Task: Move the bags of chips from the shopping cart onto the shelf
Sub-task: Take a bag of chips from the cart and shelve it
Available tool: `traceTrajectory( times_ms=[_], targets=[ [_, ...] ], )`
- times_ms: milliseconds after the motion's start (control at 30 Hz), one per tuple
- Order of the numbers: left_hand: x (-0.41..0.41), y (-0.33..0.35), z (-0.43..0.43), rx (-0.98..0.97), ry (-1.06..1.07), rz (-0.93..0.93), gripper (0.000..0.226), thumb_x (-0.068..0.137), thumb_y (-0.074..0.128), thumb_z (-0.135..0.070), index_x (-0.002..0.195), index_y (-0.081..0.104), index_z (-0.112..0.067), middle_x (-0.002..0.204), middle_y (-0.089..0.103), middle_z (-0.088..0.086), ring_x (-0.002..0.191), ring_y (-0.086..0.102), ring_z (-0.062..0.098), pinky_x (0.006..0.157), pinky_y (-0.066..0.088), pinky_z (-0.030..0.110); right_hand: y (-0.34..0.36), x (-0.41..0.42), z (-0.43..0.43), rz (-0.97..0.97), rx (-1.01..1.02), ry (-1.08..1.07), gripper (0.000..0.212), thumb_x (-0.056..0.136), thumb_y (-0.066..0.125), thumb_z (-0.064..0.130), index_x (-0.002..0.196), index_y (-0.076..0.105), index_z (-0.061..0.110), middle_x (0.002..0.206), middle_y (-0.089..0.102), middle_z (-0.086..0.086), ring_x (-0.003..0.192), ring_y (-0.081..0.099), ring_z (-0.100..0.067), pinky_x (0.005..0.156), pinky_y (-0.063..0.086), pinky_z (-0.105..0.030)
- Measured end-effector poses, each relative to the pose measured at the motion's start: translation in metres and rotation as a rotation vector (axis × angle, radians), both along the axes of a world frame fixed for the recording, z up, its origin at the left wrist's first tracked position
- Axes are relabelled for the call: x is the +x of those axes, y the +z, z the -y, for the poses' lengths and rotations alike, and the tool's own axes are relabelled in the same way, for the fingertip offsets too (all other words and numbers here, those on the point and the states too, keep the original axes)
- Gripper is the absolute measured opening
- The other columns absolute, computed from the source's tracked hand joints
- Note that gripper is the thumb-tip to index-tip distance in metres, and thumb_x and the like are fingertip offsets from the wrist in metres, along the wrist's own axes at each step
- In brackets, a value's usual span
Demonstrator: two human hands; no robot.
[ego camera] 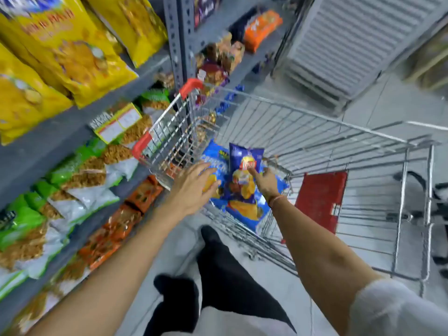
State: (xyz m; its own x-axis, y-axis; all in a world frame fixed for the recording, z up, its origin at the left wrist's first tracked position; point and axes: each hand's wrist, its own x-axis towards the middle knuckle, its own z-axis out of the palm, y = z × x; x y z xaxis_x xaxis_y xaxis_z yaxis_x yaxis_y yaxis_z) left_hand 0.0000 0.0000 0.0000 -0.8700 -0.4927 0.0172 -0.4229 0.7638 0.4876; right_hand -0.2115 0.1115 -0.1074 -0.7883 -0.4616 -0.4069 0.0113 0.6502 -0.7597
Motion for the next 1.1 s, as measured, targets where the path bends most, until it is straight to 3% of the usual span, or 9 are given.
traceTrajectory(
  times_ms=[133, 267, 333, 500, 700, 767, 867, 967, 1100],
  targets=[
    [0.003, -0.028, -0.004, -0.031, 0.03, 0.03, 0.047, 0.087, 0.04, -0.04, 0.096, 0.07, -0.005, 0.099, 0.072, 0.015, 0.098, 0.066, 0.031, 0.088, 0.047, 0.04, -0.053, -0.009, -0.013, 0.263, 0.078, -0.101, 0.076, 0.068, 0.078, 0.056, 0.113, 0.059, -0.002, 0.105, 0.061, -0.009, 0.097, 0.058, -0.022, 0.091, 0.044, -0.032],
    [0.003, -0.042, -0.011, -0.177, 0.08, 0.016, 0.038, 0.089, 0.042, -0.034, 0.082, 0.072, -0.012, 0.079, 0.075, 0.007, 0.078, 0.069, 0.026, 0.078, 0.034, 0.035, -0.062, -0.005, -0.006, 0.309, 0.046, -0.142, 0.053, 0.069, 0.085, 0.034, 0.105, 0.061, 0.003, 0.096, 0.062, -0.01, 0.078, 0.063, -0.012, 0.077, 0.053, -0.031],
    [0.002, -0.045, -0.009, -0.218, 0.08, 0.014, 0.037, 0.089, 0.042, -0.032, 0.08, 0.073, -0.014, 0.067, 0.073, 0.006, 0.067, 0.068, 0.025, 0.076, 0.032, 0.033, -0.069, -0.007, 0.0, 0.311, 0.023, -0.179, 0.055, 0.076, 0.079, 0.027, 0.119, 0.058, 0.001, 0.1, 0.059, -0.008, 0.084, 0.058, -0.016, 0.077, 0.045, -0.03],
    [0.003, -0.047, -0.009, -0.247, 0.058, 0.032, 0.04, 0.09, 0.04, -0.03, 0.072, 0.071, -0.011, 0.059, 0.07, 0.006, 0.058, 0.066, 0.025, 0.074, 0.033, 0.032, -0.091, -0.016, 0.01, 0.348, 0.006, -0.217, 0.081, 0.043, 0.083, 0.063, 0.1, 0.059, 0.01, 0.099, 0.063, -0.006, 0.08, 0.061, -0.01, 0.072, 0.049, -0.027],
    [0.005, -0.049, -0.01, -0.198, 0.087, -0.01, 0.036, 0.09, 0.042, -0.025, 0.072, 0.07, -0.011, 0.059, 0.07, 0.002, 0.057, 0.065, 0.024, 0.075, 0.036, 0.031, -0.079, -0.01, 0.022, 0.446, -0.02, -0.24, 0.126, 0.037, 0.089, 0.061, 0.138, 0.043, 0.002, 0.134, 0.058, -0.01, 0.115, 0.061, -0.025, 0.099, 0.051, -0.042],
    [0.005, -0.049, -0.011, -0.186, 0.088, 0.002, 0.039, 0.091, 0.04, -0.026, 0.07, 0.069, -0.011, 0.058, 0.07, 0.002, 0.056, 0.064, 0.024, 0.076, 0.037, 0.032, -0.075, -0.01, 0.021, 0.45, -0.023, -0.261, 0.121, 0.051, 0.089, 0.054, 0.143, 0.032, -0.001, 0.141, 0.049, -0.009, 0.124, 0.053, -0.024, 0.105, 0.046, -0.042],
    [0.005, -0.048, -0.011, -0.145, 0.1, 0.033, 0.043, 0.091, 0.037, -0.026, 0.065, 0.068, -0.011, 0.058, 0.071, 0.002, 0.054, 0.063, 0.023, 0.08, 0.037, 0.031, -0.069, -0.014, 0.017, 0.418, -0.038, -0.285, 0.126, 0.029, 0.089, 0.065, 0.131, 0.05, 0.001, 0.128, 0.062, -0.01, 0.112, 0.064, -0.027, 0.097, 0.053, -0.042],
    [0.006, -0.043, -0.011, -0.125, 0.089, 0.056, 0.047, 0.091, 0.033, -0.028, 0.059, 0.063, -0.01, 0.054, 0.068, 0.004, 0.051, 0.06, 0.026, 0.079, 0.035, 0.031, -0.041, -0.011, 0.018, 0.398, -0.081, -0.271, 0.11, 0.035, 0.09, 0.057, 0.123, 0.056, 0.001, 0.118, 0.069, -0.01, 0.1, 0.069, -0.024, 0.091, 0.057, -0.041],
    [0.004, -0.023, -0.009, -0.036, 0.026, 0.159, 0.063, 0.088, 0.017, -0.046, 0.087, 0.069, -0.011, 0.078, 0.074, 0.006, 0.074, 0.065, 0.027, 0.085, 0.034, 0.034, 0.011, -0.006, 0.035, 0.348, -0.234, -0.223, 0.057, 0.058, 0.091, 0.031, 0.101, 0.065, 0.005, 0.101, 0.073, -0.007, 0.085, 0.072, -0.018, 0.085, 0.059, -0.038]
  ],
)
